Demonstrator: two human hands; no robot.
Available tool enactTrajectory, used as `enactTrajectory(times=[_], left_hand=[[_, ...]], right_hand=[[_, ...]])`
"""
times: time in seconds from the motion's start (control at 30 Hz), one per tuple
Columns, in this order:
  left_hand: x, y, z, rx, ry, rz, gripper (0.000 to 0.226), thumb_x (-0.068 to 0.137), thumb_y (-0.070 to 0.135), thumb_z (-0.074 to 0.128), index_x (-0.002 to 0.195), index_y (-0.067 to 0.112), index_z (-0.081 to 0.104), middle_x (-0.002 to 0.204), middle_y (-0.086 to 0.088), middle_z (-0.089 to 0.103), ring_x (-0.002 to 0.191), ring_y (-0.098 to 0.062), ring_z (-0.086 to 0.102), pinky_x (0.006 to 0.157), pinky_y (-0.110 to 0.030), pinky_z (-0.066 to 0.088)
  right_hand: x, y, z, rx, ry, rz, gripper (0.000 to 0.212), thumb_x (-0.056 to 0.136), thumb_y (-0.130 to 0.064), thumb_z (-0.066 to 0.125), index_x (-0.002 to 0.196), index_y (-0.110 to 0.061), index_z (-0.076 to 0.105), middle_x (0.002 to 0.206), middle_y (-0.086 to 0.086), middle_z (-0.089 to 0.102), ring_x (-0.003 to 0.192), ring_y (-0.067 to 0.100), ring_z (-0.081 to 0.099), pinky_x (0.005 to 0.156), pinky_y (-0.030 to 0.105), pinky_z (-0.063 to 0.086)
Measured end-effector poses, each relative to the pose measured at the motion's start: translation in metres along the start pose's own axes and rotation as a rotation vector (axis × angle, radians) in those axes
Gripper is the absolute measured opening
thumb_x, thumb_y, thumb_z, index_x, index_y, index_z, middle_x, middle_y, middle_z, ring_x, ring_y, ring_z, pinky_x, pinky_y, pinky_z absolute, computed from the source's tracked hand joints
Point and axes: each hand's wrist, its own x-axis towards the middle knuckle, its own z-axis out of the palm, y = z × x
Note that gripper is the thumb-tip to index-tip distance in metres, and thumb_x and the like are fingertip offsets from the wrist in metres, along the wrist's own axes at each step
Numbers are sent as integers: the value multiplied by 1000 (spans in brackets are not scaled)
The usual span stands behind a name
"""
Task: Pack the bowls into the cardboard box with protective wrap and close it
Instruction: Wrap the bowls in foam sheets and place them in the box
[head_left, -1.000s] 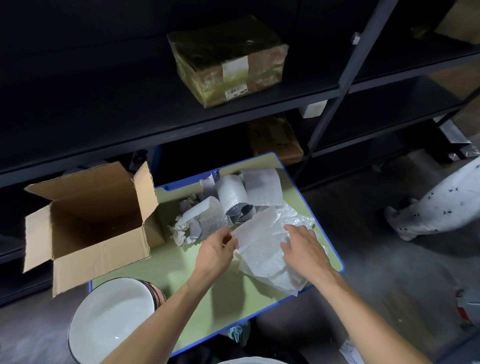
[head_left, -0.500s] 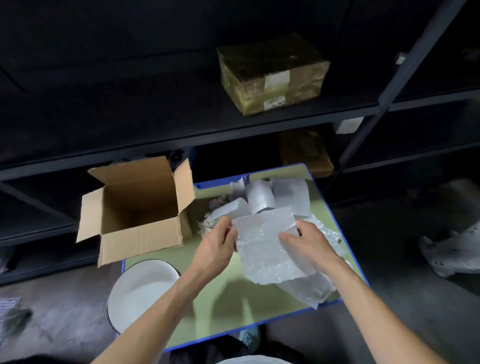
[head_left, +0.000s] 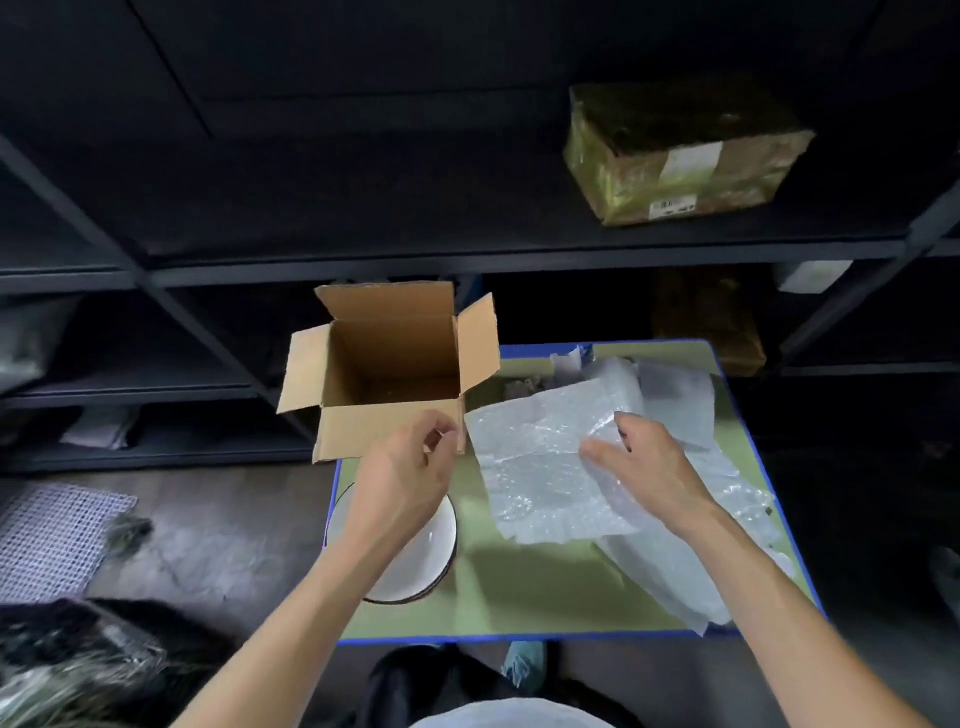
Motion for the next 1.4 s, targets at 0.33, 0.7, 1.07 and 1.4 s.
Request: enactTrajectory(times=[0.33, 0.7, 1.07, 1.4], left_hand=[[-14, -77, -41, 424, -70, 16, 23, 95, 33, 59, 116, 24, 59, 102, 4, 52, 88, -21, 56, 65, -31, 37], [-5, -91, -51, 465, -177, 180, 2, 98, 22, 52, 100, 20, 52, 81, 4, 51, 67, -28, 46, 58, -32, 32], [1, -63, -111, 85, -204, -37, 7, 102, 28, 40, 99, 31, 46, 78, -1, 68, 47, -15, 66, 58, -36, 56], [-3, -23, -113, -129, -244, -23, 5, 101, 28, 45, 97, 26, 46, 77, -1, 67, 49, -18, 68, 63, -41, 55]], right_hand=[[3, -28, 51, -59, -47, -47, 31, 97, -28, 60, 73, -13, 47, 66, -6, 42, 60, 11, 38, 56, 28, 29], [-12, -29, 57, -95, -95, 76, 33, 81, -39, 69, 93, -9, 60, 87, 18, 62, 69, 18, 55, 65, 36, 44], [-26, -30, 56, 19, 140, 122, 20, 92, -20, 57, 109, -29, 63, 97, -1, 69, 94, 20, 65, 71, 28, 50], [-34, -57, 88, 403, -79, 102, 4, 86, -15, 67, 86, -17, 70, 85, 2, 71, 77, 20, 64, 68, 31, 46]])
